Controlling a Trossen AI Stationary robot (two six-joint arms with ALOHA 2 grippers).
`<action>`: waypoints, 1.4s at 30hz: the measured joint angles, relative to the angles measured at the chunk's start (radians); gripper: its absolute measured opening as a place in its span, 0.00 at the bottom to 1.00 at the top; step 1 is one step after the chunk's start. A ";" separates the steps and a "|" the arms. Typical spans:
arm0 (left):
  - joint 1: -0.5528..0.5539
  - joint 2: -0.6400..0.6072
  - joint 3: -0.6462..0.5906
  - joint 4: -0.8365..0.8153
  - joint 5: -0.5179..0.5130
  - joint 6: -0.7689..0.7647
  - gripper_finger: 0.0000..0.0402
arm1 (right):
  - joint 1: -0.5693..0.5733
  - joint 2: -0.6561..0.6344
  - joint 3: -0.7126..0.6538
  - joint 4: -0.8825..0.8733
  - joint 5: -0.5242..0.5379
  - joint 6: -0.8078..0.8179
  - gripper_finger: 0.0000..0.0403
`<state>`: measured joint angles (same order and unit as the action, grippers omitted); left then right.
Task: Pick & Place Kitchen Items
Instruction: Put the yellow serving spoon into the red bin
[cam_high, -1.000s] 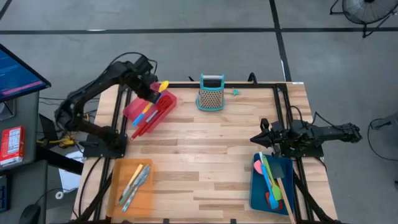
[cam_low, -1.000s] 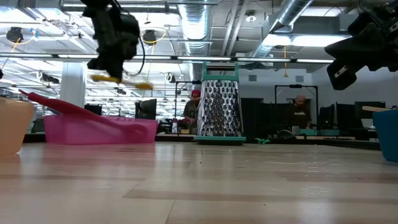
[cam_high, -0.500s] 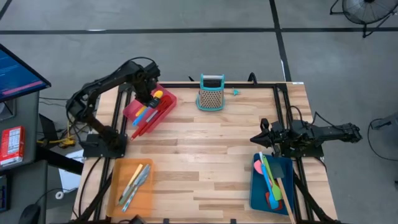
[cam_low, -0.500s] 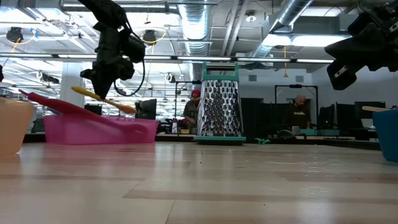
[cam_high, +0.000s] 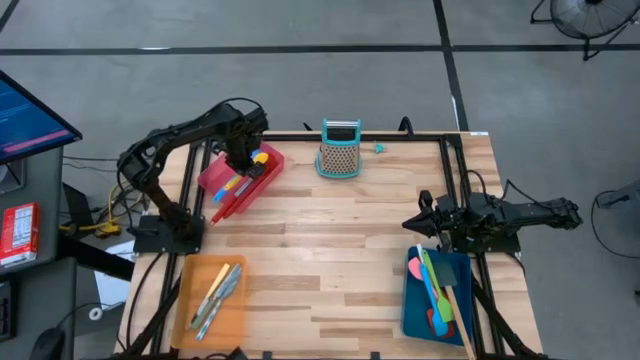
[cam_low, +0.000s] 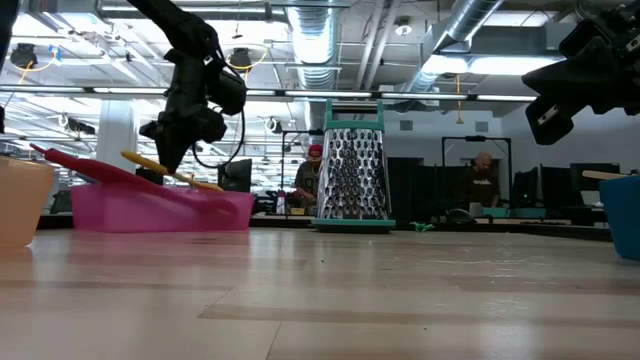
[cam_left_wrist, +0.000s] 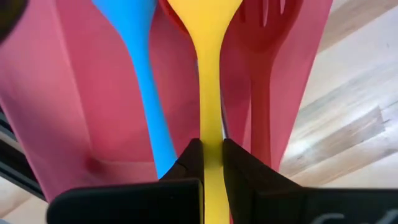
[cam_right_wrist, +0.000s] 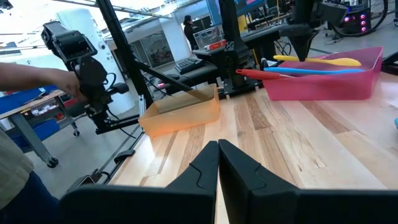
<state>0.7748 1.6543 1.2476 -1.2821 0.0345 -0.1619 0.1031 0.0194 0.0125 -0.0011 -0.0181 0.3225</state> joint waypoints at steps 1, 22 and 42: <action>-0.004 0.000 0.000 0.007 -0.007 0.000 0.03 | 0.000 0.000 0.000 0.000 0.000 0.000 0.02; -0.011 -0.032 -0.119 0.088 -0.035 -0.012 0.04 | 0.000 0.000 0.000 0.000 0.000 0.000 0.02; -0.063 -0.032 -0.165 0.181 -0.072 -0.021 0.17 | 0.000 0.000 0.000 0.000 0.000 0.000 0.02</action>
<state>0.7117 1.6222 1.0823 -1.1008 -0.0372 -0.1830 0.1030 0.0195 0.0124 -0.0010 -0.0181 0.3225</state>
